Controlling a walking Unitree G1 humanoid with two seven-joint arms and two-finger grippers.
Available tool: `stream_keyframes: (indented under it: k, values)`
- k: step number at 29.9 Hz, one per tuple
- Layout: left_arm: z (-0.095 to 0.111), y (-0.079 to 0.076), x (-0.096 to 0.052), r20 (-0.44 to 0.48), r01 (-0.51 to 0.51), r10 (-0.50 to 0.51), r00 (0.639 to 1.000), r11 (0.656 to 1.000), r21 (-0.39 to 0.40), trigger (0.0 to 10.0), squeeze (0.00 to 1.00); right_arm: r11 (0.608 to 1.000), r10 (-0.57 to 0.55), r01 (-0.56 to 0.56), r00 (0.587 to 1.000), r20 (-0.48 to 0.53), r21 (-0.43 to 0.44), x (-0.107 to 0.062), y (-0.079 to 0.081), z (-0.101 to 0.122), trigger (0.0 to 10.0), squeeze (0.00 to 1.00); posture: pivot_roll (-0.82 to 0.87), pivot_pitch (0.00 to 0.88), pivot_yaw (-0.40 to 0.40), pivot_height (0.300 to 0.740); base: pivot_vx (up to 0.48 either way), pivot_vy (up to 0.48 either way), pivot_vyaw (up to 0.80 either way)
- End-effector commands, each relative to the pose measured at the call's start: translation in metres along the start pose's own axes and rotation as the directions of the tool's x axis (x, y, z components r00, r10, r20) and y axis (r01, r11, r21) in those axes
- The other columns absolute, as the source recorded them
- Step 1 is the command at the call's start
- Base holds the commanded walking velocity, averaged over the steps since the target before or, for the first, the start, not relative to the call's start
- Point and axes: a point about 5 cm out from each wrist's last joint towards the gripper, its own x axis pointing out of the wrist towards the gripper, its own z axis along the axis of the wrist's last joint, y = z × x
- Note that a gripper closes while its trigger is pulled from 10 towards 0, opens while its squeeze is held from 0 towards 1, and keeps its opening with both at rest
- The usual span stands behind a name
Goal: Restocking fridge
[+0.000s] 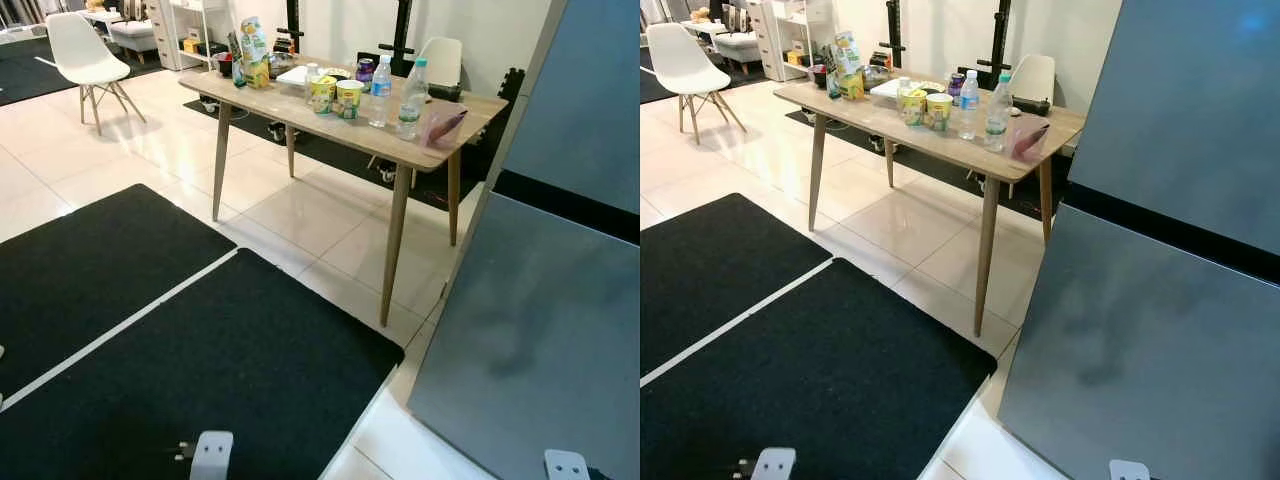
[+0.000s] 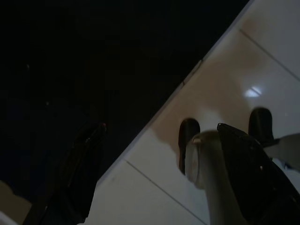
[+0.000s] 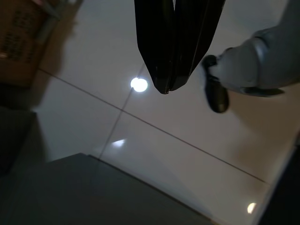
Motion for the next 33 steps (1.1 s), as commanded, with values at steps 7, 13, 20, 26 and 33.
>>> stream_keyframes:
  k: [7, 13, 20, 26, 33]
  values:
    - [0.010, -0.005, 0.003, 0.007, 0.053, -0.053, 0.999, 0.998, 0.019, 10.0, 0.00, 1.000, 0.001, -0.001, 0.998, -0.065, 0.003, -0.003, -0.002, -0.018, 10.0, 0.00, -0.07, 0.000, -0.014, 0.740, 0.000, 0.000, 0.77]
    - [-0.004, -0.004, 0.000, -0.041, 0.046, -0.045, 0.998, 0.999, 0.028, 10.0, 0.00, 1.000, -0.004, 0.005, 0.996, -0.087, 0.012, -0.005, -0.005, -0.026, 10.0, 0.00, -0.07, 0.000, -0.015, 0.740, 0.000, 0.000, 0.77]
    - [-0.015, -0.004, -0.002, -0.076, 0.057, -0.054, 0.996, 0.998, 0.034, 10.0, 0.00, 1.000, -0.013, 0.014, 0.994, -0.106, 0.008, -0.007, -0.008, -0.031, 10.0, 0.00, -0.07, 0.000, -0.011, 0.740, 0.000, 0.000, 0.77]
    - [-0.014, -0.003, -0.002, -0.072, 0.055, -0.052, 0.996, 0.998, 0.037, 10.0, 0.00, 1.000, -0.022, 0.023, 0.994, -0.109, 0.007, -0.007, -0.010, -0.031, 10.0, 0.00, -0.06, 0.000, -0.016, 0.740, 0.000, 0.000, 0.77]
    - [-0.012, -0.004, -0.002, -0.063, 0.049, -0.048, 0.997, 0.999, 0.016, 10.0, 0.00, 1.000, -0.025, 0.026, 0.994, -0.110, 0.005, -0.007, -0.012, -0.030, 10.0, 0.00, -0.07, 0.000, -0.023, 0.740, 0.000, 0.000, 0.77]
